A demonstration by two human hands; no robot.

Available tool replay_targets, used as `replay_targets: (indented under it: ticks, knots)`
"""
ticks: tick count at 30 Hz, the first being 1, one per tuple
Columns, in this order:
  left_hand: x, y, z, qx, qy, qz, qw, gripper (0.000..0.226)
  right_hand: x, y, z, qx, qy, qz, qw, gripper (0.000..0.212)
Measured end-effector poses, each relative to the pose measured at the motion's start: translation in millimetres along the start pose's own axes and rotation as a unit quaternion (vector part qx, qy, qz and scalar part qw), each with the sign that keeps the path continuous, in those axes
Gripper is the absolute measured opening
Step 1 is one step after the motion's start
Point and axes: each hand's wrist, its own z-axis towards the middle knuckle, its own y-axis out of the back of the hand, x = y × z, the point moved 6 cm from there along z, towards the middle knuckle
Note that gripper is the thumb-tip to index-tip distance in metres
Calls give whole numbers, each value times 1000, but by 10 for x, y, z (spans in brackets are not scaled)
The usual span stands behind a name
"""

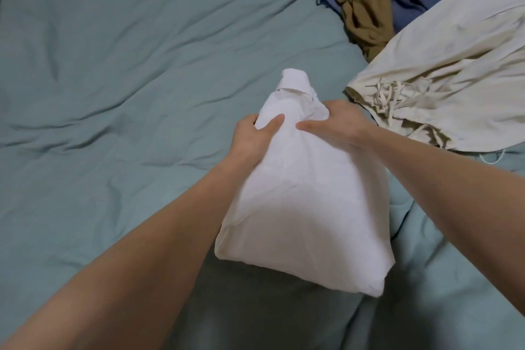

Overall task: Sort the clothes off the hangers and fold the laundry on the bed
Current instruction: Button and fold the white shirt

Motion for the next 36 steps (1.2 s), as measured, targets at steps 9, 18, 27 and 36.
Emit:
replay_targets:
  ticks: [9, 18, 27, 36]
  knots:
    - [-365, 227, 95, -47, -109, -7, 993, 22, 154, 88, -287, -26, -41, 184, 982, 35]
    - [330, 662, -1088, -243, 142, 122, 952, 74, -33, 294, -817, -142, -111, 22, 983, 44]
    - [768, -126, -1945, -120, 323, -219, 913, 96, 24, 338, -1045, -149, -86, 15, 985, 47]
    - [228, 852, -1382, -260, 65, 109, 957, 72, -188, -69, -1423, -70, -111, 38, 991, 52]
